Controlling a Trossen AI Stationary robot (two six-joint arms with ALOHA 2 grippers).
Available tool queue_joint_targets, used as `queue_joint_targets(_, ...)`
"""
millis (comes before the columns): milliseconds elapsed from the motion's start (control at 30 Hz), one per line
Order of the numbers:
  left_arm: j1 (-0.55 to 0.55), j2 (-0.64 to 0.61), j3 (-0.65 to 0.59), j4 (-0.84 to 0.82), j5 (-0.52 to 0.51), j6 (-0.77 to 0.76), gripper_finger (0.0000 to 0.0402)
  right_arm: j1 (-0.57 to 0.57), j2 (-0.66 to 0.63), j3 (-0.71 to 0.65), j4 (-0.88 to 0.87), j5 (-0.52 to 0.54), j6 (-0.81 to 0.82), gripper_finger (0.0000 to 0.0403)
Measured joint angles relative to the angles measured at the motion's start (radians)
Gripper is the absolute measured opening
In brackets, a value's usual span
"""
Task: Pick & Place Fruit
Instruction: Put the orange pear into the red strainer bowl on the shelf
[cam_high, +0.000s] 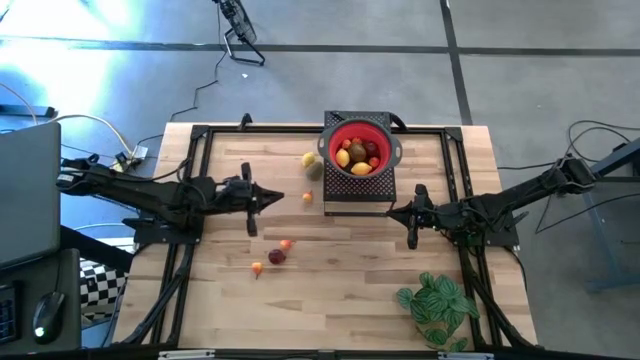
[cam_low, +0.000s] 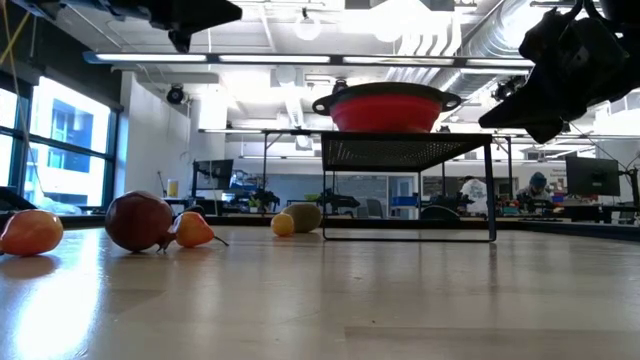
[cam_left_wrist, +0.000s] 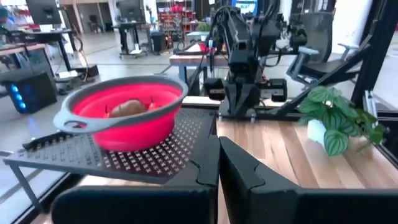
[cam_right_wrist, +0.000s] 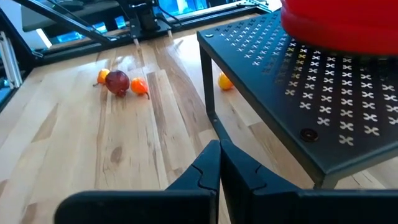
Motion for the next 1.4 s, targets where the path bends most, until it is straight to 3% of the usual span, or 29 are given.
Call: queue_joint_targets(1400,0.000,0.009,0.000,-0.058,0.023,-0.003,0.0006,0.000,0.000,0.000,0.002,0.000,0.000,0.0002)
